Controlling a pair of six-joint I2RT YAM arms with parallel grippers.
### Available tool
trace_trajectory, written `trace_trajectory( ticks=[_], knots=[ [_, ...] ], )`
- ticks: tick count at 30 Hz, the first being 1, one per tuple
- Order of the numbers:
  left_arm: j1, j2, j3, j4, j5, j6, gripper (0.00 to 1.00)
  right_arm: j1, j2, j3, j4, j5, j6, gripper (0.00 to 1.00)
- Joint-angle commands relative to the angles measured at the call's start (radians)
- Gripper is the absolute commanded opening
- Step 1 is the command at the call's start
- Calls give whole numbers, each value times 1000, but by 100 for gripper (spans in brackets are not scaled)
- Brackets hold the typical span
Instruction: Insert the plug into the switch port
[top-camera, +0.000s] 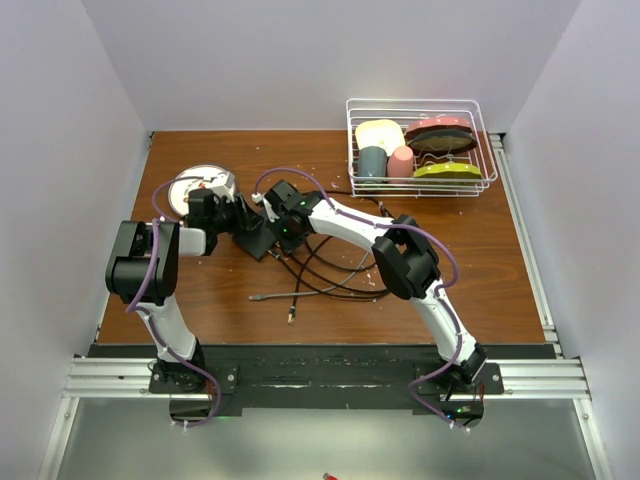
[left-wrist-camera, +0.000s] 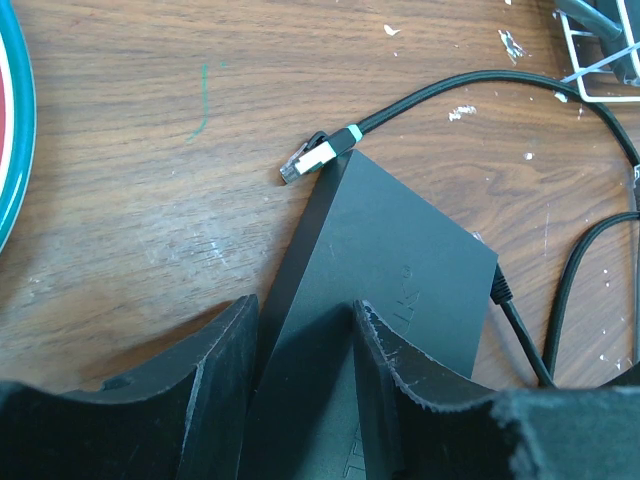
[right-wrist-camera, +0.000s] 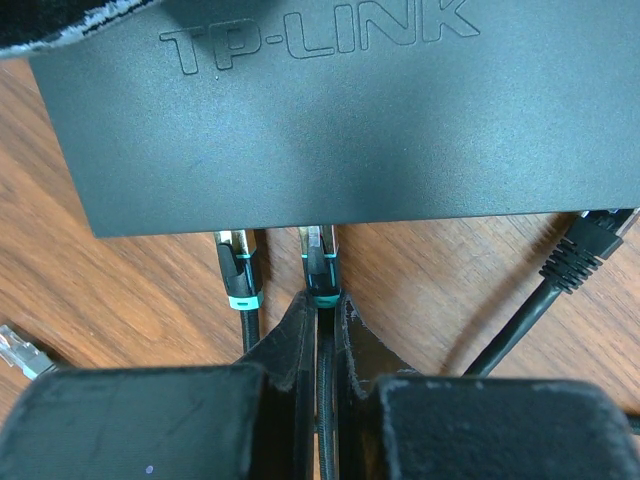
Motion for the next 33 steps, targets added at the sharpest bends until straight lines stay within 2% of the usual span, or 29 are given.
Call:
trace_trajectory(
  ticks=[1, 15, 20, 25, 29, 33],
  knots=[
    [-132, 44, -46, -217, 223, -15, 20, 14, 22, 95, 387, -22, 21, 0],
    [-189, 11, -52, -247, 251, 2, 16, 14, 60, 176, 378, -42, 29, 0],
    [-195, 21, -55, -252, 262, 5, 16, 14, 45, 147, 385, -36, 26, 0],
    [-186, 2, -47, -284, 204, 15, 18, 12, -7, 54, 399, -36, 32, 0],
    [-149, -36, -55, -306, 144, 12, 27, 17, -84, -78, 443, -56, 34, 0],
    [-116, -100, -70, -312, 52, 0, 47, 15, -128, -181, 444, -68, 43, 4]
  ],
)
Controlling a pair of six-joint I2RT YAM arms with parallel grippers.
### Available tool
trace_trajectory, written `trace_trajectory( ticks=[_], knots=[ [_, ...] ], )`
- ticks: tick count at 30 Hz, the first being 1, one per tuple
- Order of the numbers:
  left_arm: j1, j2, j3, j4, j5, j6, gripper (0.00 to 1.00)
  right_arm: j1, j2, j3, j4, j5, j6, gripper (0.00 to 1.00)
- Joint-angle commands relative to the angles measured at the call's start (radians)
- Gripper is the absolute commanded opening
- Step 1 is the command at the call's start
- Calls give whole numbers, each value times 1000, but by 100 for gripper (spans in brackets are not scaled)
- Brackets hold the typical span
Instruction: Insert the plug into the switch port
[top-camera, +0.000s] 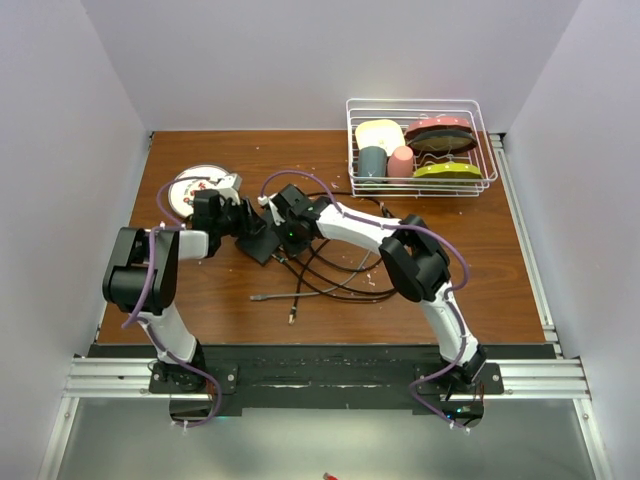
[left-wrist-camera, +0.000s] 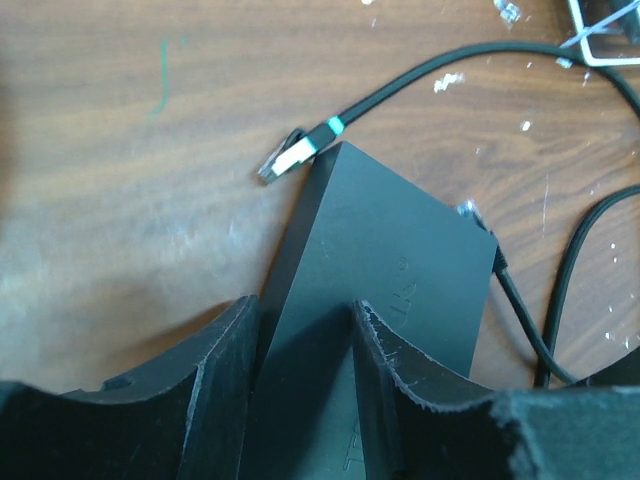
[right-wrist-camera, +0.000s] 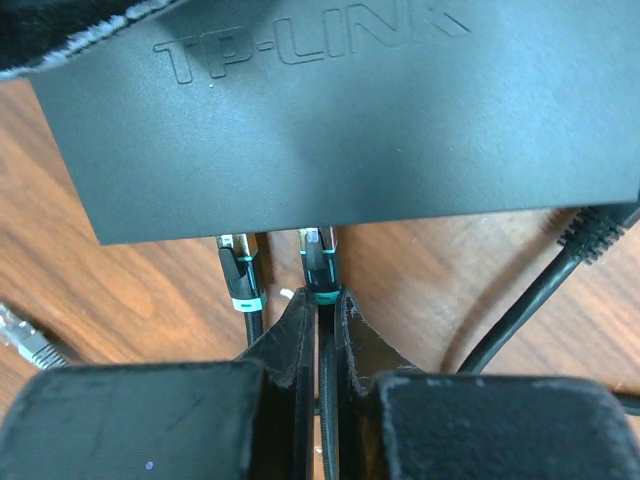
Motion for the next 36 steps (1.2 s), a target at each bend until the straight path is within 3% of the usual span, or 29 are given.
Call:
trace_trajectory(
  ticks=[1, 7, 8, 15, 25, 28, 36],
  knots=[
    [-61, -57, -66, -238, 83, -54, 50, 22, -70, -64, 366, -61, 35, 4],
    [-51, -132, -7, -297, -62, -49, 70, 23, -102, -138, 363, -84, 43, 11],
    [-51, -146, 3, -306, -81, -49, 72, 23, -106, -147, 361, -84, 44, 17],
    [-47, -257, 29, -350, -175, -46, 77, 23, -182, -198, 340, -38, 41, 46],
    [-47, -486, -72, -326, -164, -48, 79, 23, -349, -293, 332, 52, 38, 83],
    [-47, -526, -89, -303, -121, -54, 79, 23, -404, -345, 350, 107, 41, 90],
    [-47, -567, -102, -272, -61, -69, 79, 16, -420, -397, 350, 232, 50, 89]
  ],
)
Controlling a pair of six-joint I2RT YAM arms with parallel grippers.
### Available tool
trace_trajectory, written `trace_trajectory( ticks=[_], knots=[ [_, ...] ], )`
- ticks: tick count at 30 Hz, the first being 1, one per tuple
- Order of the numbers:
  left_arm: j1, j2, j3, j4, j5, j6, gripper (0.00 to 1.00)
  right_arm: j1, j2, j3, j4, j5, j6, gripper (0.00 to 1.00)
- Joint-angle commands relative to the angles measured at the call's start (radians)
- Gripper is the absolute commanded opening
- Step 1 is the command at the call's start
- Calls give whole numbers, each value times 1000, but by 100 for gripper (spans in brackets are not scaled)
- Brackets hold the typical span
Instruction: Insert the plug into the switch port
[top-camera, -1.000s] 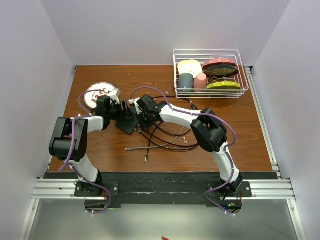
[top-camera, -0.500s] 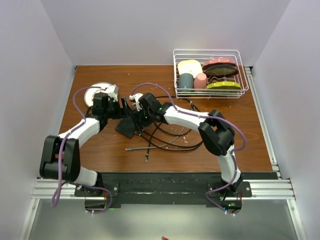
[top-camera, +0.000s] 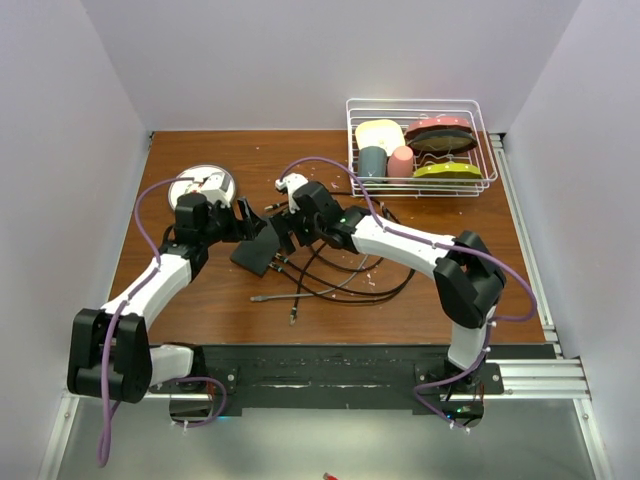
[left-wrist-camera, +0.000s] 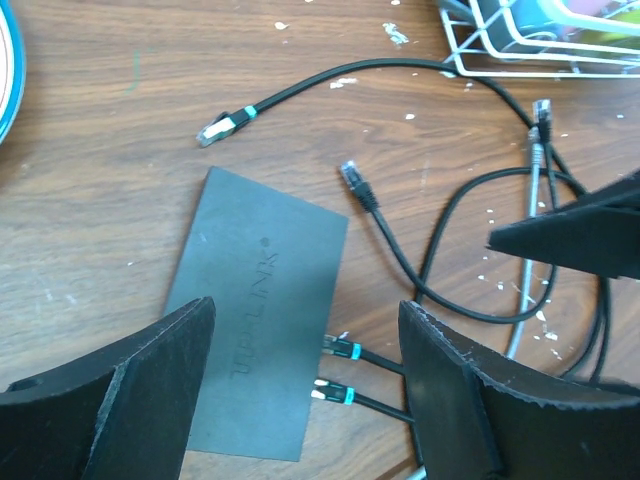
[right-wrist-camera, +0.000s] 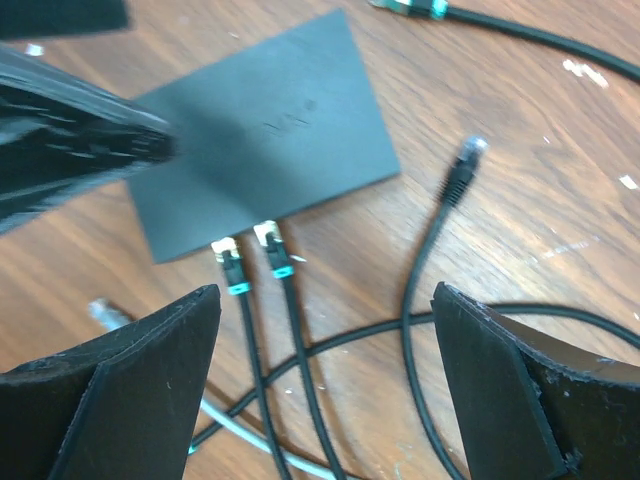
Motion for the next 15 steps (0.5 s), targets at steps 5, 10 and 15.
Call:
trace_trajectory(
  ticks=[5, 10, 15],
  knots=[
    [-5, -25, -5, 76, 62, -21, 79, -15, 42, -8, 60, 139, 31, 85],
    [-5, -17, -21, 99, 71, -20, 79, -26, 120, 34, 60, 160, 39, 69],
    [-5, -3, -30, 110, 77, -20, 79, -33, 192, 75, 43, 191, 56, 57]
  ],
)
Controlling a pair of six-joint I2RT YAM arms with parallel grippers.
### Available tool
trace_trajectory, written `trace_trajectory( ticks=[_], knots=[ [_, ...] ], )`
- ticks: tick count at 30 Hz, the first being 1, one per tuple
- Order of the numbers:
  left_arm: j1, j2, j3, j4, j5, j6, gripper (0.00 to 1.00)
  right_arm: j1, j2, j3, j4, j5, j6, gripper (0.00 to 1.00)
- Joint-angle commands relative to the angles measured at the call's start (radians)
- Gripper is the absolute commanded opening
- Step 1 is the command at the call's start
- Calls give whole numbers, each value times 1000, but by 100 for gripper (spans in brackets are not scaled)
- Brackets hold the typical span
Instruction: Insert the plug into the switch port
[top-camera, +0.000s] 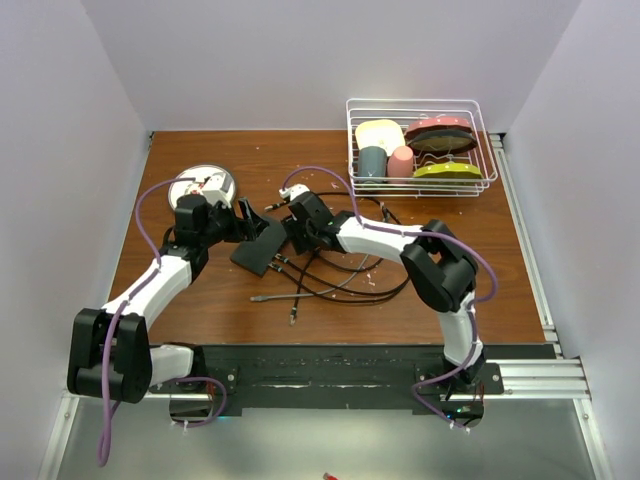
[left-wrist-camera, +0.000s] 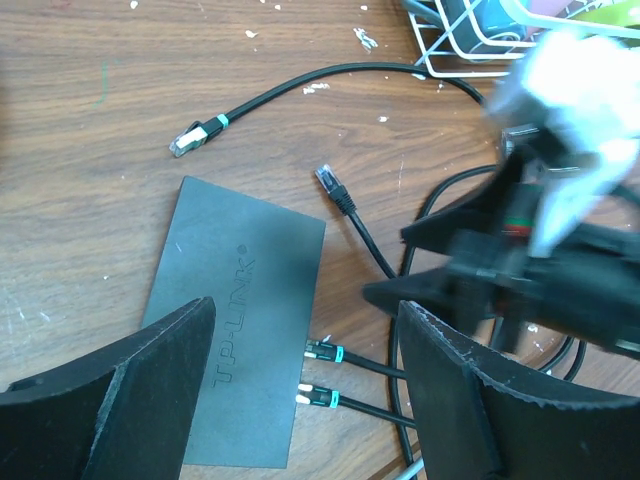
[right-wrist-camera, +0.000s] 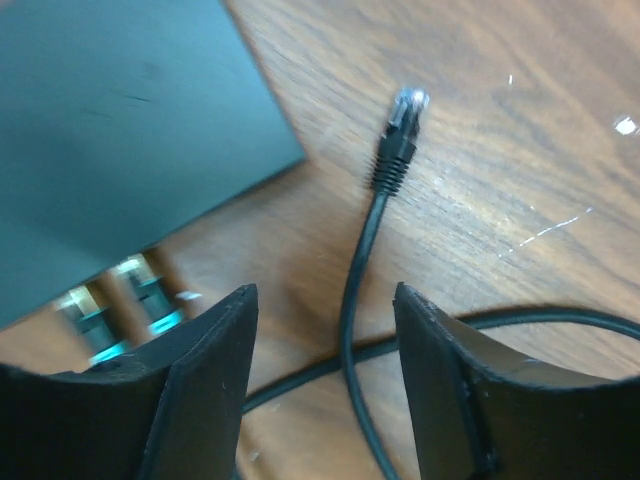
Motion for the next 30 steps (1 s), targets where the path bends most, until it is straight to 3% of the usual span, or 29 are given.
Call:
trace_trajectory(
  ticks=[1, 2, 4, 7, 8, 10, 16, 21, 30],
  knots=[
    [-5, -1, -17, 67, 28, -12, 79, -9, 47, 73, 9, 75, 25, 52],
    [-6, -1, -18, 72, 30, -12, 79, -10, 55, 73, 9, 83, 32, 42],
    [-5, 3, -17, 67, 28, -11, 79, -13, 72, 68, 20, 84, 38, 38],
    [-5, 2, -20, 69, 30, -9, 79, -18, 86, 66, 17, 84, 44, 19],
    [-6, 3, -20, 69, 31, -11, 79, -20, 81, 63, 17, 83, 44, 8],
    [-5, -3, -17, 60, 27, -9, 78, -21, 71, 50, 26, 77, 39, 0],
    [-5, -38, -41, 89, 31, -24, 78, -20, -47, -24, 70, 17, 0, 0],
    [-5, -82, -72, 138, 54, -80, 78, -20, -202, -111, 148, -139, -45, 0],
    [-5, -133, -119, 334, 257, -190, 77, -21, -372, -276, 259, -374, -99, 0]
  ],
)
